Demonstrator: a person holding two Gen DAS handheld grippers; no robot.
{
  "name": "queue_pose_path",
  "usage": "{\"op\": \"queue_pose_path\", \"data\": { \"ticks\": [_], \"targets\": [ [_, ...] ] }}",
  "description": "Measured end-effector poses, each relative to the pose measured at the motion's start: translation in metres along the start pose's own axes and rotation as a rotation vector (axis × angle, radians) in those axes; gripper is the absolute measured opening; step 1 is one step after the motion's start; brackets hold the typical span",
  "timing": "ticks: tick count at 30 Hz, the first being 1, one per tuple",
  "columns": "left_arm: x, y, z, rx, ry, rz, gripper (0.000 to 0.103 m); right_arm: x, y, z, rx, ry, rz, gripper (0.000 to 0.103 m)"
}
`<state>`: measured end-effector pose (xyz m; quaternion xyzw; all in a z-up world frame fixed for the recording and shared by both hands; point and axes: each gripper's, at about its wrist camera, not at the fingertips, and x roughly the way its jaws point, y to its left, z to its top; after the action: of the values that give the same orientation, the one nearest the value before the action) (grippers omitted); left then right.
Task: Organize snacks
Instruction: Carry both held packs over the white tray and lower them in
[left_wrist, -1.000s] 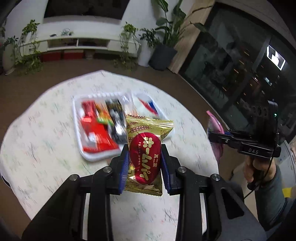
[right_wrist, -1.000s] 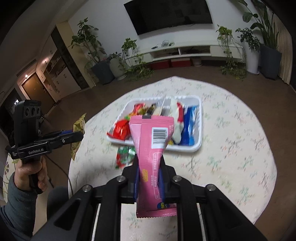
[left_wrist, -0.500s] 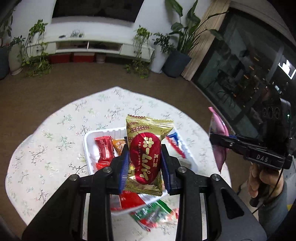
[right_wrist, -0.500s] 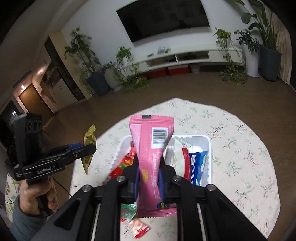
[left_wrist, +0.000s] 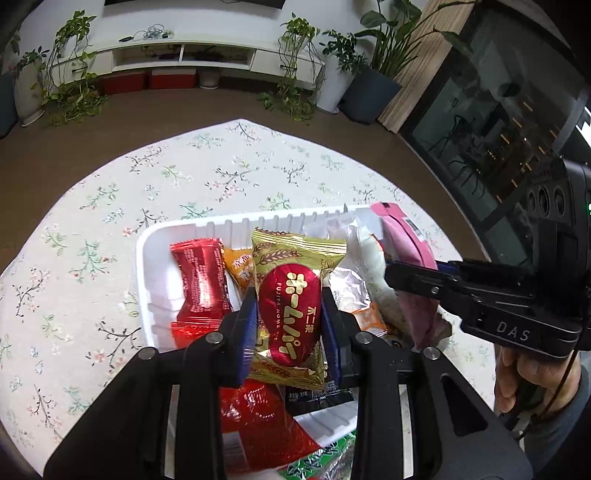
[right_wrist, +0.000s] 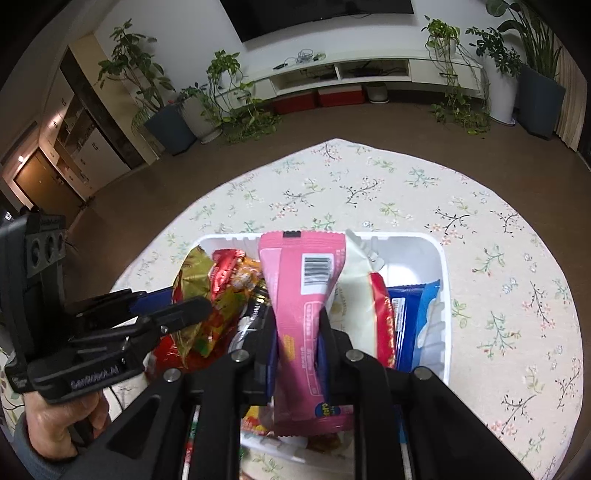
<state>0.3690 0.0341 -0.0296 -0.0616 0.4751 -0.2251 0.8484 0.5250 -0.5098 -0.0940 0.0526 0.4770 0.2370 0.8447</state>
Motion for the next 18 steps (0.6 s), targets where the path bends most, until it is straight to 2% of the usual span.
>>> {"op": "queue_pose_path", "data": {
  "ticks": [8, 13, 15, 18],
  "targets": [
    [0.017, -0.004, -0.006, -0.003, 0.012, 0.015, 0.029, 0.021, -0.003, -0.002, 0.005, 0.030, -0.025, 0.021],
    [0.024, -0.006, -0.009, -0.005, 0.017, 0.015, 0.031, 0.031, -0.006, -0.006, 0.007, 0.050, -0.037, 0.028],
    [0.026, -0.006, -0.011, -0.005, 0.015, 0.017, 0.033, 0.031, -0.007, -0.007, 0.011, 0.046, -0.033, 0.031],
    [0.026, -0.005, -0.013, -0.005, 0.011, 0.018, 0.047, 0.030, -0.008, -0.008, 0.008, 0.043, -0.041, 0.039]
  ]
}}
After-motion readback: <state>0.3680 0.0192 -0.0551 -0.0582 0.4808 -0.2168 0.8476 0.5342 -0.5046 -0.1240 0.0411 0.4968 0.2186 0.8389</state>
